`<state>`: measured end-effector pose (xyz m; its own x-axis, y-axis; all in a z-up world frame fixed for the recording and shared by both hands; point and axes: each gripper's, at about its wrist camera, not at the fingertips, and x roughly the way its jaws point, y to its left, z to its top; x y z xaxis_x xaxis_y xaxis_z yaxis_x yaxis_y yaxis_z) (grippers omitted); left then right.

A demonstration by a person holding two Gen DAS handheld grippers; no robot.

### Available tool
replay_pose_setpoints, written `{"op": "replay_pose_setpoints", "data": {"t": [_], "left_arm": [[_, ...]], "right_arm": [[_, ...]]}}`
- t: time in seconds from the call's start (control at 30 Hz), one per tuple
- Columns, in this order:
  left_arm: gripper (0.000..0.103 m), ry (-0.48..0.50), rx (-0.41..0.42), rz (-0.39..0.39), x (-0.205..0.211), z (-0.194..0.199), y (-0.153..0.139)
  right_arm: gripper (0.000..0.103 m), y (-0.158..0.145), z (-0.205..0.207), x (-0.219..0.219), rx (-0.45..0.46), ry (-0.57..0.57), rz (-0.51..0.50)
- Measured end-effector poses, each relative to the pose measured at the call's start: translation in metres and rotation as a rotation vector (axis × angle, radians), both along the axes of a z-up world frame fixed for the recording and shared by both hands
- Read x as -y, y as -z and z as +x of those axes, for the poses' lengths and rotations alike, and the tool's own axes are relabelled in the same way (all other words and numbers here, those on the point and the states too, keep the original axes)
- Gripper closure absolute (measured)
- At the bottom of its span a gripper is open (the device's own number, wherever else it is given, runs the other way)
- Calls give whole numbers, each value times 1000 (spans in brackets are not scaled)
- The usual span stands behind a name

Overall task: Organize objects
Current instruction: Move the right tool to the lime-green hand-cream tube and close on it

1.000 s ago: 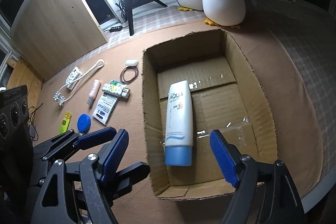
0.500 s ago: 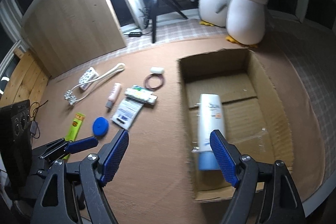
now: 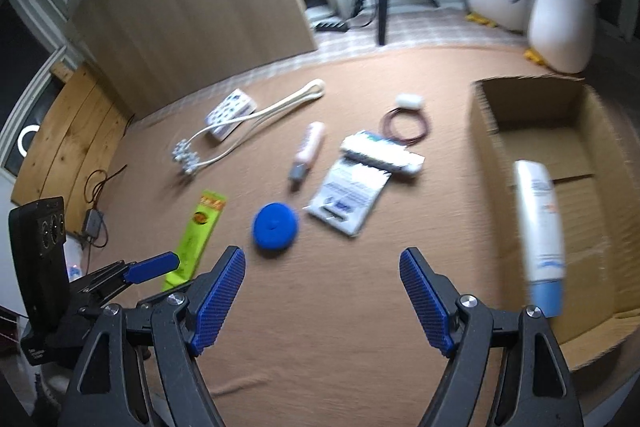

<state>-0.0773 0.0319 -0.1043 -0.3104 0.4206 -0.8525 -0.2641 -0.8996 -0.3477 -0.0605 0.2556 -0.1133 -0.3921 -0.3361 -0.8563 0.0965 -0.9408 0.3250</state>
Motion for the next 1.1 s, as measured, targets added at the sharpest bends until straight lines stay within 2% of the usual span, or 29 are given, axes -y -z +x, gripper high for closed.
{"op": "replay_pose_setpoints", "data": {"t": [0.2, 0.4, 0.6, 0.67, 0.8, 0.93, 1.1], "left_arm": [[26, -48, 36, -14, 47, -5, 19], [27, -59, 77, -7, 72, -10, 37], [28, -3, 103, -5, 72, -10, 51], [32, 10, 110, 3, 70, -9, 54], [39, 25, 127, 22, 69, -9, 58], [41, 34, 139, 51, 67, -9, 59], [41, 52, 144, 67, 60, -9, 60]], "right_arm": [[27, 22, -10, 39, 75, -33, -59], [27, 42, -19, 77, 127, -71, -81], [27, 63, -27, 106, 192, -88, -123], [28, 68, -29, 114, 207, -91, -130], [36, 77, -32, 125, 240, -98, -146], [39, 83, -34, 135, 260, -105, -148], [47, 91, -36, 143, 294, -116, -170]]}}
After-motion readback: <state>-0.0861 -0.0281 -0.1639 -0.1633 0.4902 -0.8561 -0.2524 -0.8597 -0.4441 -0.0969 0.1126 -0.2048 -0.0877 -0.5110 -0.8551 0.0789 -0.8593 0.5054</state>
